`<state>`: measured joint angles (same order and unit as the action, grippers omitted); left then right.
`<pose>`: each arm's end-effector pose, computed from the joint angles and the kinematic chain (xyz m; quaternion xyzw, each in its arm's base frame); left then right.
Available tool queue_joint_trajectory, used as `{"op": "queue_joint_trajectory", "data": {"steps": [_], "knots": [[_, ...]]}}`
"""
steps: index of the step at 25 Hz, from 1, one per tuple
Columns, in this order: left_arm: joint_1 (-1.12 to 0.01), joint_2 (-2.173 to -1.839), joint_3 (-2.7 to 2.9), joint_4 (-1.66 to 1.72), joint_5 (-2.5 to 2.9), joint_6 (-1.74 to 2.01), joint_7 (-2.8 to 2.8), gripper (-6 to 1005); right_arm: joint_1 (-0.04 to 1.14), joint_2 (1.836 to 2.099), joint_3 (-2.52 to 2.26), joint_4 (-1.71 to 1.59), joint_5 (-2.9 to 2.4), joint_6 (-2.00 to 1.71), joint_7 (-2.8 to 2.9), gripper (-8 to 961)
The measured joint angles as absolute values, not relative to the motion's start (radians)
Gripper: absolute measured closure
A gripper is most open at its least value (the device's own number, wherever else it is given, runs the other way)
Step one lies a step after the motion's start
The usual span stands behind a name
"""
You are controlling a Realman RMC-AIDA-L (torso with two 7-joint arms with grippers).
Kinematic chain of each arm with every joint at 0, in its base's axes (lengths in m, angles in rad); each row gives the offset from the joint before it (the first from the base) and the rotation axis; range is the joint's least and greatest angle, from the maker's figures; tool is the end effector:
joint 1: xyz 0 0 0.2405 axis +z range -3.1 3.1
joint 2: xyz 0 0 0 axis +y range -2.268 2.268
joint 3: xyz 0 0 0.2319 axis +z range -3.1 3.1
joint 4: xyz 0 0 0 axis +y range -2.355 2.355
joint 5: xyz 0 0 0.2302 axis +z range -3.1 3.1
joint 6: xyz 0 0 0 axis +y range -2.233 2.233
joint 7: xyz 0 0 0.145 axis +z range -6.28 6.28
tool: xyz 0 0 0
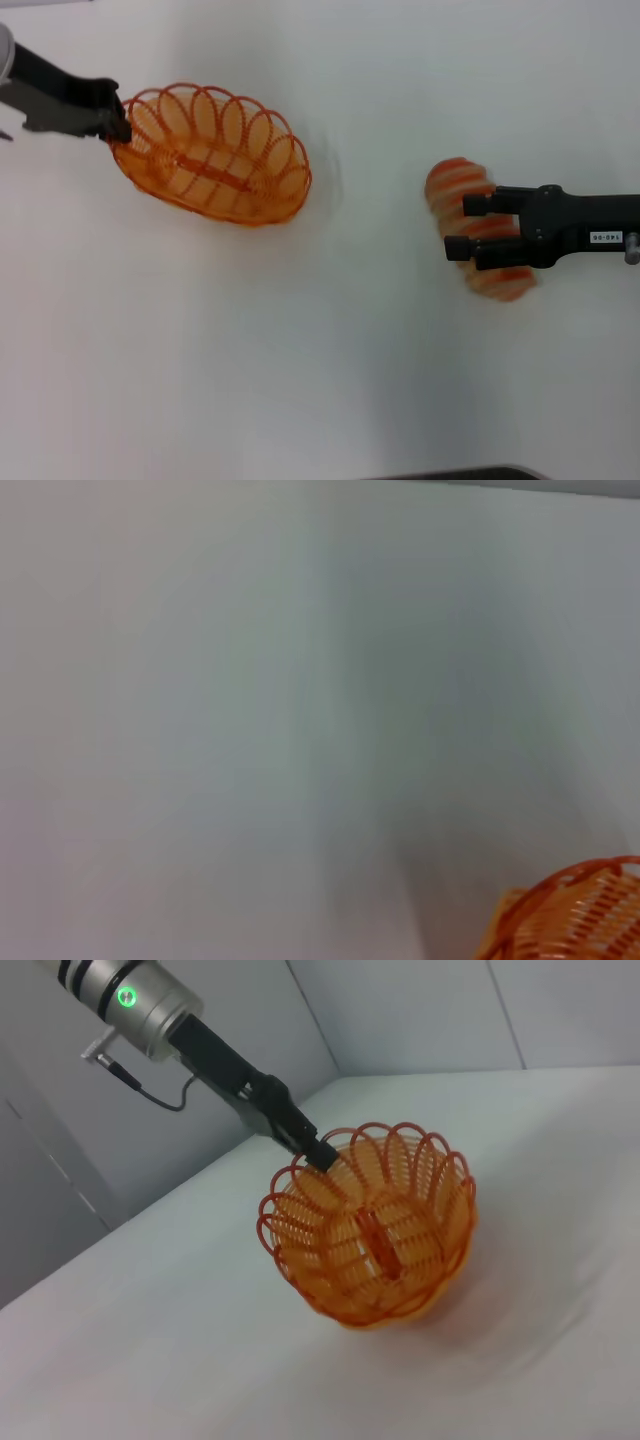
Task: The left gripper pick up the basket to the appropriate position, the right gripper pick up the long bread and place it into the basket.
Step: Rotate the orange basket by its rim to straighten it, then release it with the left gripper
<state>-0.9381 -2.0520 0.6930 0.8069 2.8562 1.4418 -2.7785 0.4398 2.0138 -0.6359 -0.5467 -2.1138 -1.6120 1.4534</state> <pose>-0.2062 0.4249 0.0419 -0.7584 -0.6135 0.0651 0.2105 0.3100 0.2907 0.0140 -0.9165 0.3280 0.2105 0.0901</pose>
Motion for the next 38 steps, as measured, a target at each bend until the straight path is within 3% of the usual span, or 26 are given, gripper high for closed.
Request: {"op": "queue_joint_trajectory", "data": {"steps": [5,15,22,28,38], "knots": [[-0.907,-2.070,0.637,0.807,2.845,1.444,-2.854,901,0.441,2.010,-0.641,-0.547,-2.114,-1.610,1.426,31],[-0.781,-2.085,0.540,0.836,2.690,1.435,-2.891,893,0.439,2.009,-0.644,-0.546,-2.114,-1.607,1.363,32],[-0.753,-2.087,0.546,0.837,2.695,1.428,-2.901,887,0.442,2.012,-0.645,-0.544,-2.115,-1.605,1.350,34],[-0.742,-2.083,0.550,0.839,2.696,1.453,-2.895,818,0.452,2.016,-0.646,-0.543,-2.115,-1.607,1.359,35],[-0.699,-2.043,0.540,0.868,2.661,1.471,-2.679,626,0.460,2.010,-0.620,-0.549,-2.108,-1.648,1.451,37]]}}
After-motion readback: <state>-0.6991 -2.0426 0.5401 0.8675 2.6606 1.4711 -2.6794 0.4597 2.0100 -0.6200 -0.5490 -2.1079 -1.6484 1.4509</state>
